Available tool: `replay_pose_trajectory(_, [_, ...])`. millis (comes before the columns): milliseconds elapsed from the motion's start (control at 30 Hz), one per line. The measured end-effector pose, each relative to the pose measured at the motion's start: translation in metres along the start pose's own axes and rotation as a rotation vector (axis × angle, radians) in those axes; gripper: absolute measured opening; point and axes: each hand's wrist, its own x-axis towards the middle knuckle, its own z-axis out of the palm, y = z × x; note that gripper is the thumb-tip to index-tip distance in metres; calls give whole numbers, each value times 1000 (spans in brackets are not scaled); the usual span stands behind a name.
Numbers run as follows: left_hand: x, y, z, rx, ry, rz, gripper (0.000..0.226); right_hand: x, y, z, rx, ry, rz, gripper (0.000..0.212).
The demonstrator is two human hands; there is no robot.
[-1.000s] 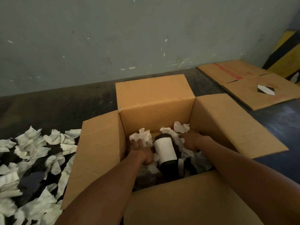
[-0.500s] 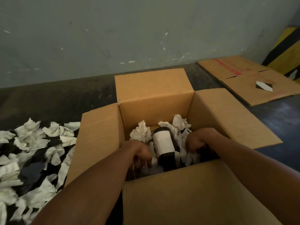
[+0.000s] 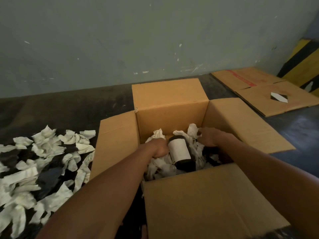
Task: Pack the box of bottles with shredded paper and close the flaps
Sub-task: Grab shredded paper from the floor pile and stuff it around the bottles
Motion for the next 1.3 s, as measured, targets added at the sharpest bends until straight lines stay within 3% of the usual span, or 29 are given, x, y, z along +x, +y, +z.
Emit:
replay_pose_trajectory(100, [-27, -2, -17, 19, 378, 122, 43, -12, -28, -6, 67, 201, 2, 59])
replay_pose_trajectory(200, [-59, -16, -38, 103, 583, 162, 46, -28, -68, -11, 124, 308, -65, 61])
replay_pose_trajectory(333, [-105, -65, -66, 133, 717, 167, 49, -52, -131, -8, 129, 397, -126, 63])
replay_pose_trajectory(500, [-175, -164, -89, 140, 766, 64, 54, -83, -221, 9, 97, 417, -228, 65])
replay_pose_trajectory(733, [-288, -339, -85, 86, 773, -144, 61, -146, -374, 74, 167, 365, -388, 73])
replay_pose_trajectory(867, [-342, -435, -62, 17, 719, -242, 65, -176, -435, 137, 194, 246, -466, 80])
replay_pose_trajectory(1067, [-377, -536, 3, -22, 509, -333, 92, -192, -467, 247, 35, 48, -456, 104])
replay_pose_trajectory(1300, [-345, -573, 88, 105, 235, -236, 130, -178, -467, 319, -197, -20, -509, 125])
